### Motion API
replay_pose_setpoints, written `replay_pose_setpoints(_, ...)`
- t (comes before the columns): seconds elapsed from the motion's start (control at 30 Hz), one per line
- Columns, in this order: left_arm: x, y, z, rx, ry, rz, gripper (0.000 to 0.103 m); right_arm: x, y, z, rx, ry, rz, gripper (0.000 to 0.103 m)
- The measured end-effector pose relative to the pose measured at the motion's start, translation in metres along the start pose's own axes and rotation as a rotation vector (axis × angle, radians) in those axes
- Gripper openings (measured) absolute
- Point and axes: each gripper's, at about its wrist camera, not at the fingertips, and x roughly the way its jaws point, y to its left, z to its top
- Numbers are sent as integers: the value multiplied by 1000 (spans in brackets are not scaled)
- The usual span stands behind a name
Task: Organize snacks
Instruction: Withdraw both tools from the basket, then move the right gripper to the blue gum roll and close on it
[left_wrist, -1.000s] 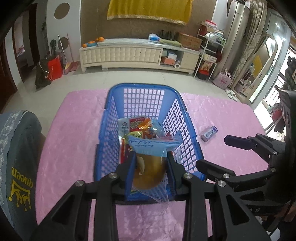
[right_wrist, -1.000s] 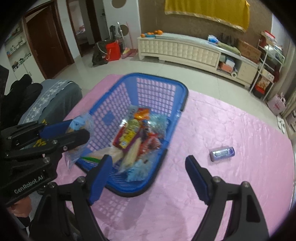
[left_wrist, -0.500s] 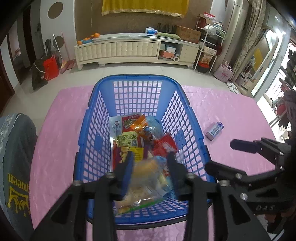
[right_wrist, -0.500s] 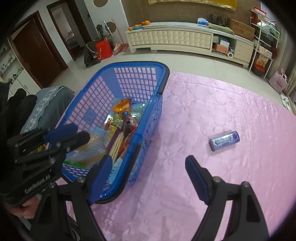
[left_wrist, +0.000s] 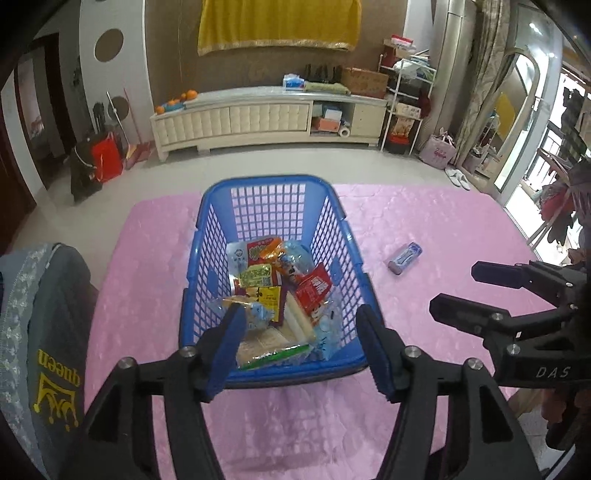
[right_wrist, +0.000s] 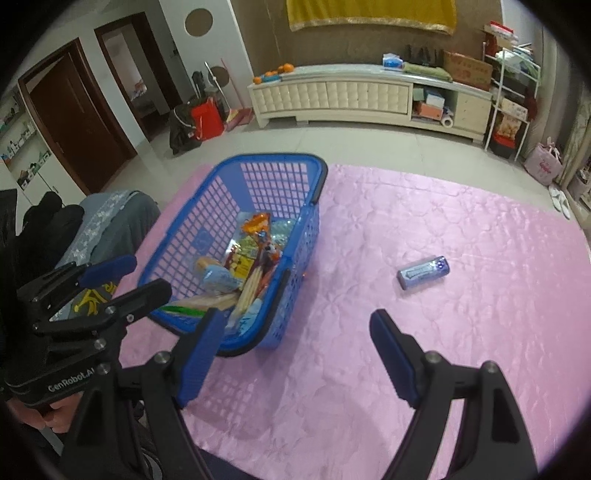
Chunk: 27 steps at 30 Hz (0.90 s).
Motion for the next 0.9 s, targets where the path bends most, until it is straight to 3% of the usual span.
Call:
replay_pose_setpoints(0.23, -22, -15, 15, 21, -28, 3, 72, -32, -5, 5, -6, -48, -8, 84)
replay_pose_setpoints(0.33, -20, -18, 22, 29, -36, 27, 79, -33, -12, 11, -7, -50, -26, 84)
replay_pose_setpoints(0.47, -12, -19, 33, 42, -31, 55, 79, -24, -22, 20, -26, -33, -47, 84)
replay_pose_setpoints(0.9, 72, -5, 70, -8, 105, 64, 80, 41, -68, 47, 61, 53, -97, 84)
